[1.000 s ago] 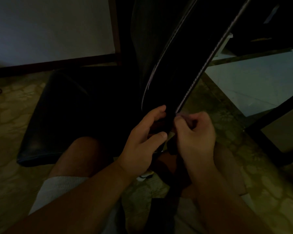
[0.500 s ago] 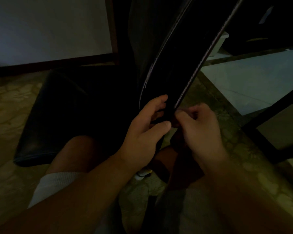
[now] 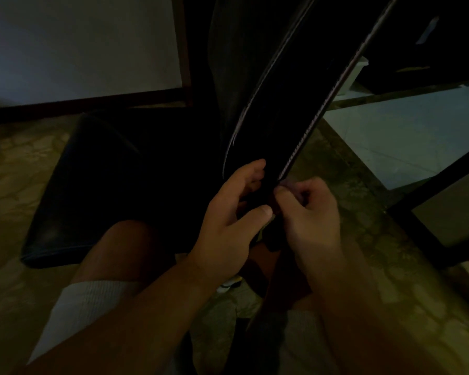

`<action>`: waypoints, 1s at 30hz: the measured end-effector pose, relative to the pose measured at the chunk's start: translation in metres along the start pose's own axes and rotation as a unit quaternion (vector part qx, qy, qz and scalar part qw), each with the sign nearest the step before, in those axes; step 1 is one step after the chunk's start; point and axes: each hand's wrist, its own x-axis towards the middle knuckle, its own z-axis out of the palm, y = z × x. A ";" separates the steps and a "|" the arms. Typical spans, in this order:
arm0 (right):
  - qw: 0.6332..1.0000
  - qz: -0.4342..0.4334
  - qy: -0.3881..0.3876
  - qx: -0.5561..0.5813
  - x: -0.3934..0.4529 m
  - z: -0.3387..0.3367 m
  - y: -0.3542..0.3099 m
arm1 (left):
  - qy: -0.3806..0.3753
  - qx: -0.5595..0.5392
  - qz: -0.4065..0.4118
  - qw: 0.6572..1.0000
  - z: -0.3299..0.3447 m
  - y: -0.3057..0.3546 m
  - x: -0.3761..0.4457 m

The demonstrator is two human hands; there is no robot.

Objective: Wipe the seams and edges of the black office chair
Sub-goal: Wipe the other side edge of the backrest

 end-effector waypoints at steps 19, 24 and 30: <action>0.999 -0.016 0.023 0.042 -0.005 0.002 -0.005 | 0.002 -0.013 0.012 1.000 0.003 0.003 -0.001; 0.997 -0.009 0.058 0.044 -0.004 0.001 -0.002 | -0.001 0.003 0.013 1.000 0.002 0.004 -0.002; 0.999 -0.005 -0.020 0.036 -0.009 0.004 -0.004 | -0.012 -0.003 0.009 1.000 0.003 0.007 -0.001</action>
